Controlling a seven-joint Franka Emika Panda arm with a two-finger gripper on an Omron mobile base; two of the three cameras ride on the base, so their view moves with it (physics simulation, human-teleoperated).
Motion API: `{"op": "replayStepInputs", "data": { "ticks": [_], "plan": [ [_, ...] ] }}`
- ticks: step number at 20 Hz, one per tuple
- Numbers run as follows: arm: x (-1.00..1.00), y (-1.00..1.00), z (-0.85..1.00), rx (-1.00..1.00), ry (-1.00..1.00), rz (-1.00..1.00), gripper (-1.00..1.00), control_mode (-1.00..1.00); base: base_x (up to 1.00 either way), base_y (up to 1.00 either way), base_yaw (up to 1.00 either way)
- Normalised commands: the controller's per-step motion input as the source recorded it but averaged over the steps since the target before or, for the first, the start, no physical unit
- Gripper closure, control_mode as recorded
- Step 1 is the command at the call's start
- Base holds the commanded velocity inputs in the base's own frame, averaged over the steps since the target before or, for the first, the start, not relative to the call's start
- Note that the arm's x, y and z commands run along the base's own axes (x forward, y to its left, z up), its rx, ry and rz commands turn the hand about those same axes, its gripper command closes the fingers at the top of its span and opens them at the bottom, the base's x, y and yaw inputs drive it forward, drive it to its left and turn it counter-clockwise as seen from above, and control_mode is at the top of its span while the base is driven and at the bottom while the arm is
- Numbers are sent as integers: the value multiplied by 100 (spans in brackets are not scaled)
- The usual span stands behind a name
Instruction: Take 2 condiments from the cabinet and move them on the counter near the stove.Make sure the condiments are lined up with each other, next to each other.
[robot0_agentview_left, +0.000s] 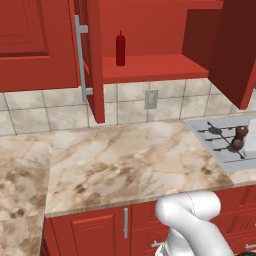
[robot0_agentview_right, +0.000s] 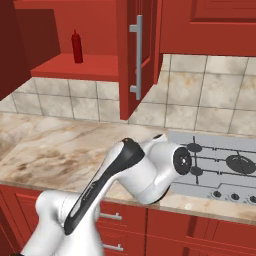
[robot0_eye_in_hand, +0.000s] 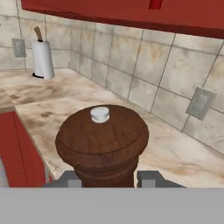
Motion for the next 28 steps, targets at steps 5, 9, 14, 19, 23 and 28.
{"op": "replayStepInputs", "data": {
  "ticks": [5,9,14,19,23,28],
  "plan": [
    [37,-5,-24,16,6,22,100,-100,0,0,0],
    [36,-5,-19,27,2,11,100,-100,0,0,0],
    [27,-1,-40,15,0,9,100,-100,0,0,0],
    [16,0,-34,3,3,6,100,-100,0,0,0],
    [19,0,-28,-1,0,0,100,-100,0,0,0],
    [11,0,-23,-15,0,0,100,-100,0,0,0]
  ]
}}
